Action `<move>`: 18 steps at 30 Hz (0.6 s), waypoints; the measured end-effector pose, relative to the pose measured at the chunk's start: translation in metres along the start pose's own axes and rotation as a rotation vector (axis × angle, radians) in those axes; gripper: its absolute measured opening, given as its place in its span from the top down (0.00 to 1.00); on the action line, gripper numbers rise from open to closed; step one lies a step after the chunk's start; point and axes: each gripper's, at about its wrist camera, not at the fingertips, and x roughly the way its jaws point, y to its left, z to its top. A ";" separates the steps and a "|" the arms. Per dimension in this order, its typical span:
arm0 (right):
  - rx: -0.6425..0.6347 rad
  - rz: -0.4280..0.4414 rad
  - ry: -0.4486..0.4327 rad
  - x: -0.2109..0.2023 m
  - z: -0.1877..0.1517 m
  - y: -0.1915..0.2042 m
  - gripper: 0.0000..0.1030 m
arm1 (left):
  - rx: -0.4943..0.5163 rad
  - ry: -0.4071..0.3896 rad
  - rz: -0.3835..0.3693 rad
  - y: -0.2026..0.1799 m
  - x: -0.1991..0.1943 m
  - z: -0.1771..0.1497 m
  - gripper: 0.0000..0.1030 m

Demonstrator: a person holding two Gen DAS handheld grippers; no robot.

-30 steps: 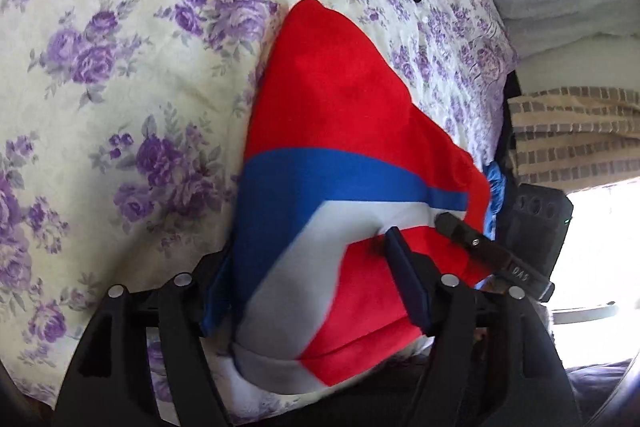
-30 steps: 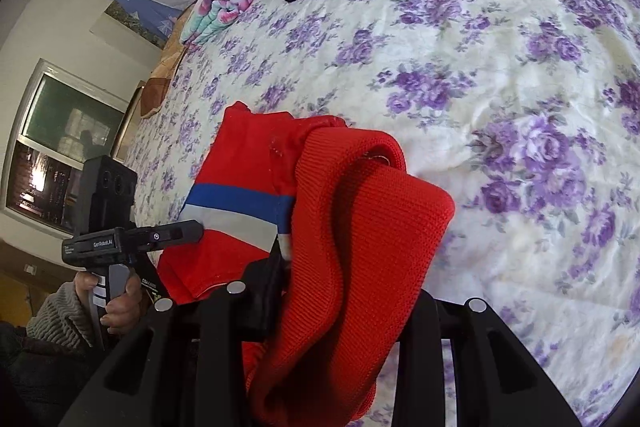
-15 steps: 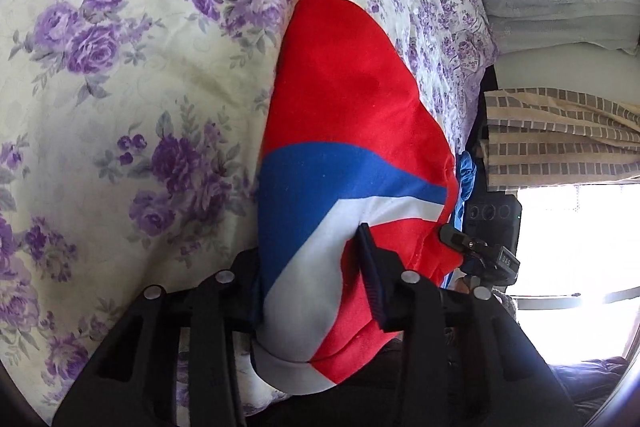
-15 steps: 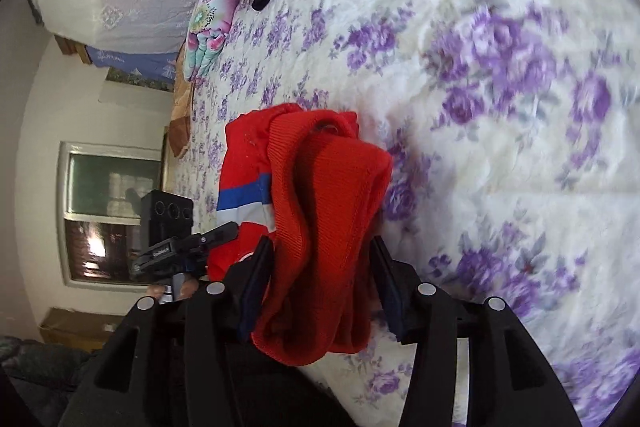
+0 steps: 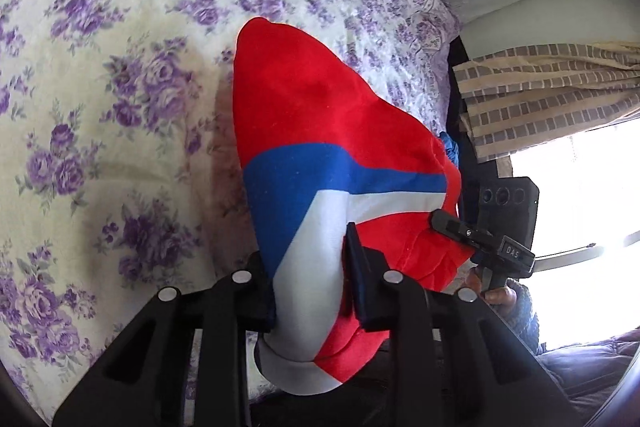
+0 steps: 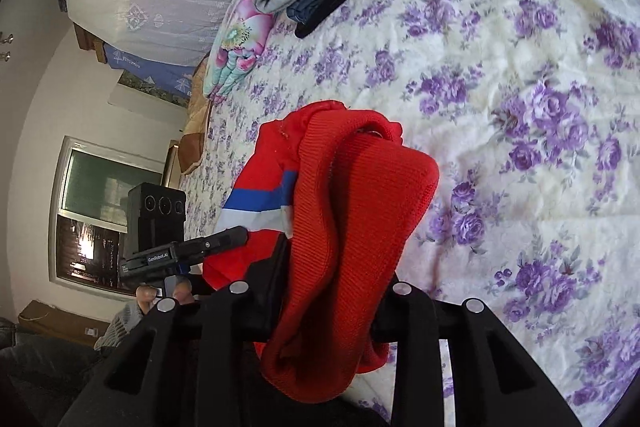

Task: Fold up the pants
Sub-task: 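Carry the pants with both grippers onto the stack of folded clothes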

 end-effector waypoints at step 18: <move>-0.180 0.002 -0.178 -0.025 0.137 0.080 0.69 | 0.237 -0.177 0.076 -0.079 -0.052 0.137 0.75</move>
